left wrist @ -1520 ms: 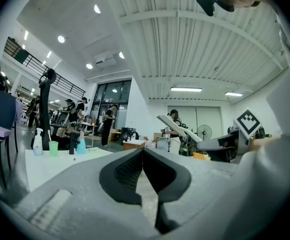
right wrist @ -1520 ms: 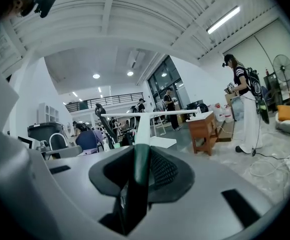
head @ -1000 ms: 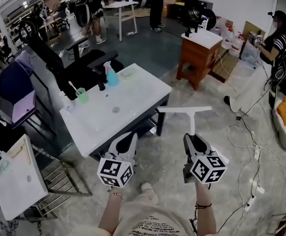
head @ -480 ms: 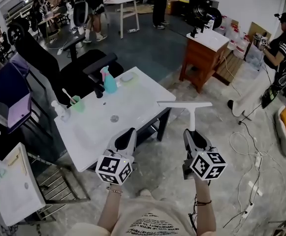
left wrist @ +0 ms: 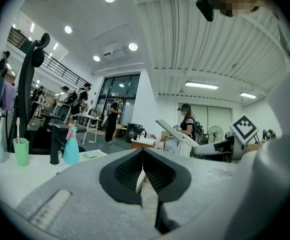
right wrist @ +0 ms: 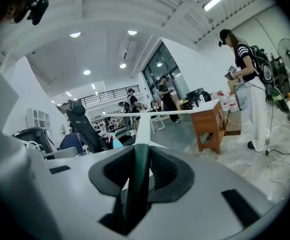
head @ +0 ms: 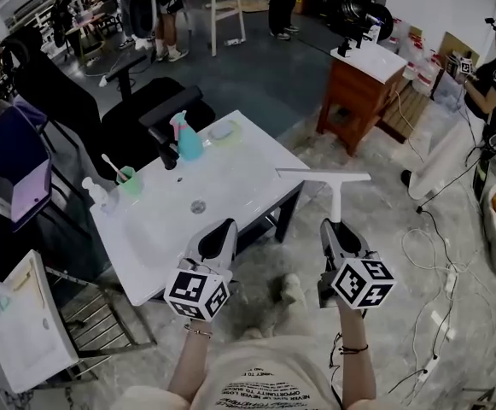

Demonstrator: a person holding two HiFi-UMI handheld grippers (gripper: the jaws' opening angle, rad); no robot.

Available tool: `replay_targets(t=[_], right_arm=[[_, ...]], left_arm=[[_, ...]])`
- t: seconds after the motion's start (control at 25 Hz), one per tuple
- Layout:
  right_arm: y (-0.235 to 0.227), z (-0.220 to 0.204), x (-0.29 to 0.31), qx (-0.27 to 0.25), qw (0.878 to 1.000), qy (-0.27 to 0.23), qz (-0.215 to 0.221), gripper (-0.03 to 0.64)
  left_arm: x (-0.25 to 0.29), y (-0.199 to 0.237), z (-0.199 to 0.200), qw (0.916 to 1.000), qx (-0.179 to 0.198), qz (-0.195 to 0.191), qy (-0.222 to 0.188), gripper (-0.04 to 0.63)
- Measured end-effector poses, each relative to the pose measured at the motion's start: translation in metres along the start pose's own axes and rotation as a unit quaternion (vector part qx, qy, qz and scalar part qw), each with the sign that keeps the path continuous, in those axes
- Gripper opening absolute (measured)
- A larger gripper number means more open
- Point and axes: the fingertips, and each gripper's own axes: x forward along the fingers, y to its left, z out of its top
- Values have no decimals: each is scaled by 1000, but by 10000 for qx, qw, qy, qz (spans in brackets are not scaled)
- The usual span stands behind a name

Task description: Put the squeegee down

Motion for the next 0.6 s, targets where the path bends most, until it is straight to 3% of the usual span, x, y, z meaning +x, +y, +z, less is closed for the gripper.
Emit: replay_targets(t=[0.6], right_arm=[[-45, 38, 150, -78, 9972, 515, 538, 95]], left_arm=[[126, 55, -8, 9979, -259, 528, 272, 23]])
